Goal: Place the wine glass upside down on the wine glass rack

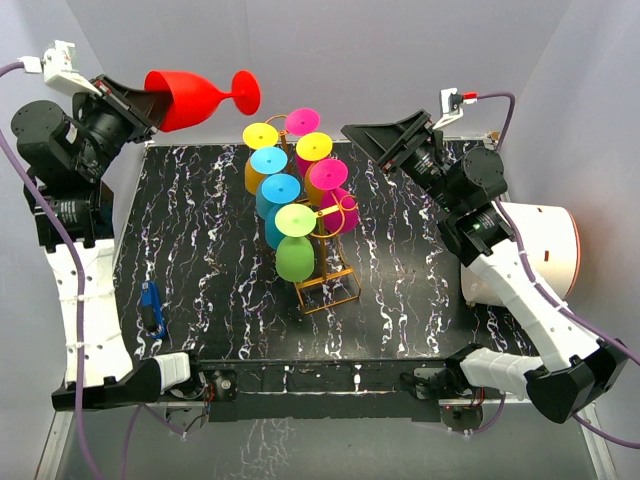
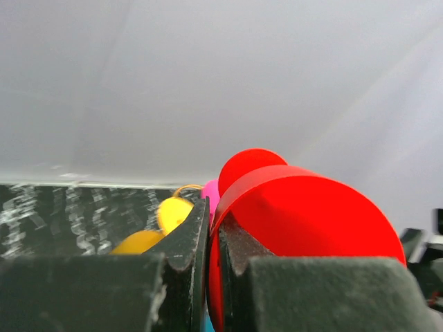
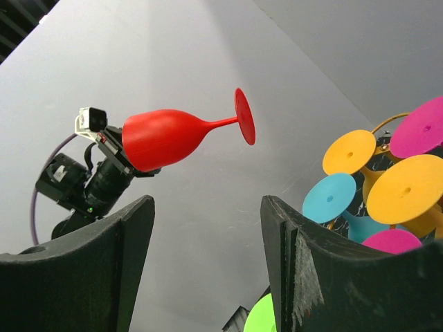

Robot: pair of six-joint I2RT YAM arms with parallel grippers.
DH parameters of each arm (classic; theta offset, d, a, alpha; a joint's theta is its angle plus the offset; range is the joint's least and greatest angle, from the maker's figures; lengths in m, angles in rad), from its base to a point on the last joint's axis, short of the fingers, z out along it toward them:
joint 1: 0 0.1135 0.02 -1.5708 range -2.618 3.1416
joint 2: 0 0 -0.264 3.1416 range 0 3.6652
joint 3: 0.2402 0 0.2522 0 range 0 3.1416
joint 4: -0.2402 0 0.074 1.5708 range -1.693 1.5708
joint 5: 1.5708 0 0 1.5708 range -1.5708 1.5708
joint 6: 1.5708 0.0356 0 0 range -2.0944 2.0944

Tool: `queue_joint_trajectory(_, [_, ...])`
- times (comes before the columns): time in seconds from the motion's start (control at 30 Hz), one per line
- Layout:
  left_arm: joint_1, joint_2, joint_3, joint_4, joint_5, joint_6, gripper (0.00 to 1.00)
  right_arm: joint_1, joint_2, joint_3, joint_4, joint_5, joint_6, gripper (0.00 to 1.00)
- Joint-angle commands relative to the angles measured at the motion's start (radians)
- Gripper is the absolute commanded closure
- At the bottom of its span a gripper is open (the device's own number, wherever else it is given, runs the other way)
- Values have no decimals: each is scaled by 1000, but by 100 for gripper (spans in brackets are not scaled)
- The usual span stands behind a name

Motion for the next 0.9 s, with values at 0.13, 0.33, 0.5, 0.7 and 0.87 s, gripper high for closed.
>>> queue_joint_trajectory(0.13, [-54, 97, -64, 469, 279, -416, 100, -2, -60, -33, 74, 52, 44, 38])
queue_joint_trajectory(0.33, [-244, 136, -66, 434, 147, -352, 100, -2, -92, -94, 98, 129, 87, 37])
queue_joint_trajectory(0.5, [-341, 135, -143, 532, 42, -325, 100, -2, -95, -112, 102, 142, 165, 37])
queue_joint_trajectory(0.7, [-483, 185, -160, 565, -37, -221, 100, -1, -131, -238, 212, 232, 388, 39])
queue_joint_trajectory(0.87, [-614, 212, -158, 581, -165, -98, 100, 0, -141, -228, 206, 271, 432, 45])
